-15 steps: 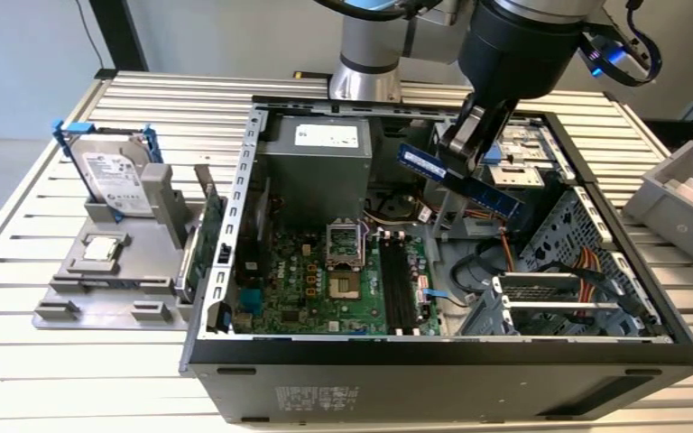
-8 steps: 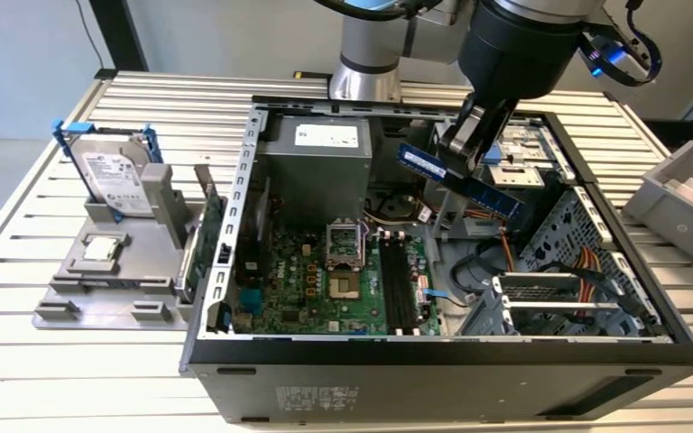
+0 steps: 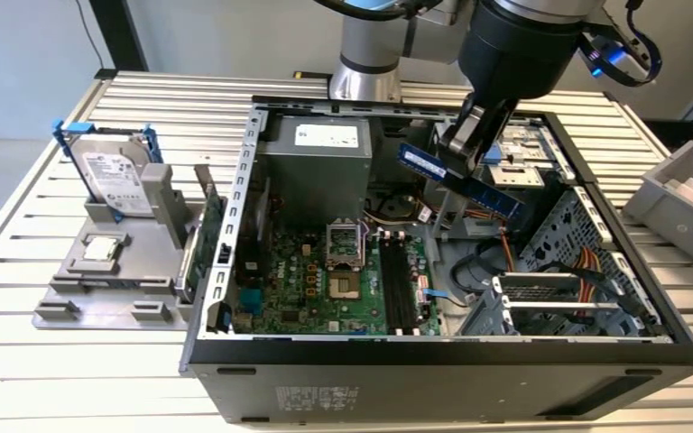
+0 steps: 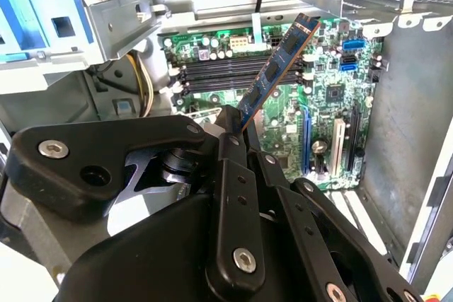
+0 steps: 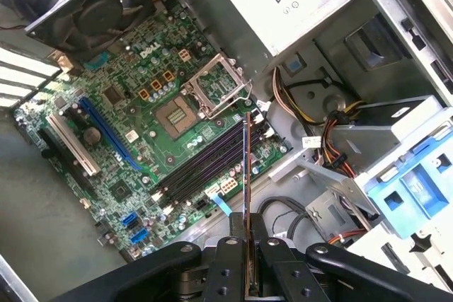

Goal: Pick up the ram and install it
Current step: 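Insert the ram into the slot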

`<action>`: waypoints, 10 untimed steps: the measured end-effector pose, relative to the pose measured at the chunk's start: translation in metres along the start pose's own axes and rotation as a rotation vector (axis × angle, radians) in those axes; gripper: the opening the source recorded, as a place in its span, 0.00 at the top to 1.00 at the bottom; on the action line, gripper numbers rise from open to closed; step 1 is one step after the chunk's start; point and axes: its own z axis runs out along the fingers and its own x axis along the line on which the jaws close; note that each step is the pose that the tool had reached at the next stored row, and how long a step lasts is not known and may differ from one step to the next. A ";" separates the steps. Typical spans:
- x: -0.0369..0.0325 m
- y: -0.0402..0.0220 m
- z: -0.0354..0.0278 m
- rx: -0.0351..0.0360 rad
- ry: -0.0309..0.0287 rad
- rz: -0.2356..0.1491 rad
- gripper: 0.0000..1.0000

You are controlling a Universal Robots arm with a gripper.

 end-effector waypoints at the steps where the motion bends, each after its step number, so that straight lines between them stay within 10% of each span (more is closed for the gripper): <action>1: 0.0000 0.0000 0.0000 0.0001 -0.0001 0.003 1.00; 10: 0.0000 0.0000 0.0000 0.0006 -0.0007 0.021 1.00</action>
